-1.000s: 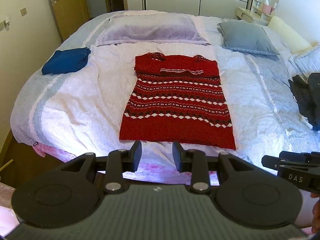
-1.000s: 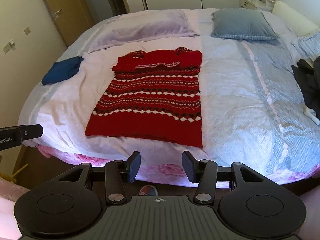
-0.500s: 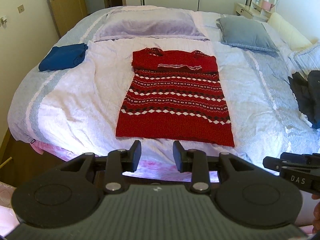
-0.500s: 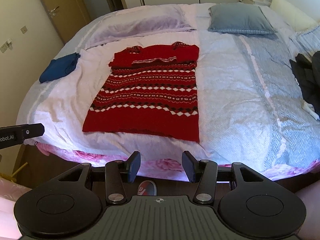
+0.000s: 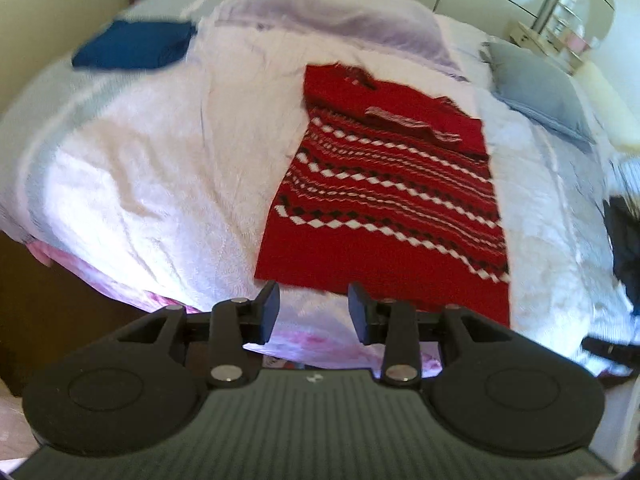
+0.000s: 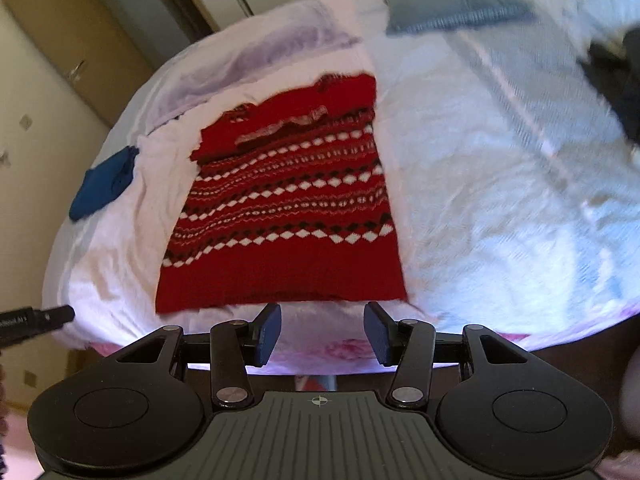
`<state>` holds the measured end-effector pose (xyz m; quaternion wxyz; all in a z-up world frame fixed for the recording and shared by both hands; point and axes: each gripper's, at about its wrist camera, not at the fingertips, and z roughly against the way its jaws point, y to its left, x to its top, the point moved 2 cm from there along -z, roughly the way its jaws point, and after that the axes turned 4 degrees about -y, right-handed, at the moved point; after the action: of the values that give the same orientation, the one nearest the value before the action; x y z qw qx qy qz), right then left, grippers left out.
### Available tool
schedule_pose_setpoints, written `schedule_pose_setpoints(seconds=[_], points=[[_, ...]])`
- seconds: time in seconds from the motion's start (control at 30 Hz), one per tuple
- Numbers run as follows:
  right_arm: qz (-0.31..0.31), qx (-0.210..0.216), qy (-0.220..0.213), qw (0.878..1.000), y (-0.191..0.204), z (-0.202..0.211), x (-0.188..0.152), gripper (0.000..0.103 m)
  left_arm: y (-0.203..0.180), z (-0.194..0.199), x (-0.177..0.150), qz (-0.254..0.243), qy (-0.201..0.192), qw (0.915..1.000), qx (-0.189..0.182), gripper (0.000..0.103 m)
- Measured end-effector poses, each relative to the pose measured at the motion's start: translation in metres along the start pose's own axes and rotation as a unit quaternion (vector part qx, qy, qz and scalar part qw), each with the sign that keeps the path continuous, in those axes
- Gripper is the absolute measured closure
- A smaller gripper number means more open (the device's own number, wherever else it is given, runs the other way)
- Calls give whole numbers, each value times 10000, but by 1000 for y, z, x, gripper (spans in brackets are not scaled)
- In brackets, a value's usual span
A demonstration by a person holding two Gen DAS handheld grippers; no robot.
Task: Fold clothes
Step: 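Grasp the sweater hem with both grippers and lift it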
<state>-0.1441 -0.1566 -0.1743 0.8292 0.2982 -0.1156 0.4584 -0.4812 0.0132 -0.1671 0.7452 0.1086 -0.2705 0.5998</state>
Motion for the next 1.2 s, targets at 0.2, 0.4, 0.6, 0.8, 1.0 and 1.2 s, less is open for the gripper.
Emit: schedule_pose_setpoints(seconds=[0.2, 0.4, 0.6, 0.8, 1.0, 1.2], points=[[-688, 113, 509, 9963, -47, -90, 20, 53, 47, -98, 26, 261, 230, 9987, -366, 70], [-980, 703, 73, 9927, -102, -155, 48, 53, 76, -184, 40, -27, 241, 9948, -985, 70], [-1016, 1616, -244, 9813, -151, -187, 40, 53, 100, -224, 25, 72, 131, 9783, -2066, 67], [-1068, 2394, -430, 9641, -170, -190, 27, 53, 121, -231, 13, 469, -36, 9519, -3028, 67], [-1701, 2723, -299, 9466, -172, -189, 0, 53, 131, -236, 2, 667, 173, 9318, -3564, 68], [-2045, 2941, -217, 9334, -176, -204, 3, 53, 132, -257, 3, 1124, 271, 9188, -3775, 69]])
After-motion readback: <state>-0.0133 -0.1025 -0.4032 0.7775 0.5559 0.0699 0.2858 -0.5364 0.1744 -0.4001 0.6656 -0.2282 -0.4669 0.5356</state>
